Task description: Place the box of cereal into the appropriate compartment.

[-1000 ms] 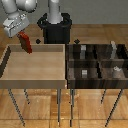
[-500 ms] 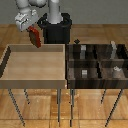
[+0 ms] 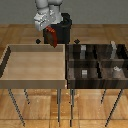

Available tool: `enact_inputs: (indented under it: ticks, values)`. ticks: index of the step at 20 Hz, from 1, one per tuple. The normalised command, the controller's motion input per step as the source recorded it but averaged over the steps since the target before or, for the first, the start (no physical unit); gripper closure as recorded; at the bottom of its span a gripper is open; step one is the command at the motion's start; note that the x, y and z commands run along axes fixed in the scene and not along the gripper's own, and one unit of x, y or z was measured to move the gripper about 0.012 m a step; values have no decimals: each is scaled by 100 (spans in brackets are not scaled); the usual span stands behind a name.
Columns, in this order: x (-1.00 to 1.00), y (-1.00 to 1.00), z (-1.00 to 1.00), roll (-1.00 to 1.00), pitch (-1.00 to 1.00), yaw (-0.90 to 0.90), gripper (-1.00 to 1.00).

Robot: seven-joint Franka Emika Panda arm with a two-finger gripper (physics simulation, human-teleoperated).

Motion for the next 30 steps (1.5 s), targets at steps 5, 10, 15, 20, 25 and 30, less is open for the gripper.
enact_inputs:
  ticks: [5, 10, 15, 20, 25, 30]
  values:
    - [0, 100, 0, 0, 0, 0, 100]
    - [0, 100, 0, 0, 0, 0, 100]
    - [0, 100, 0, 0, 0, 0, 100]
    - [0, 100, 0, 0, 0, 0, 100]
    - [0, 100, 0, 0, 0, 0, 100]
    - [0, 100, 0, 0, 0, 0, 100]
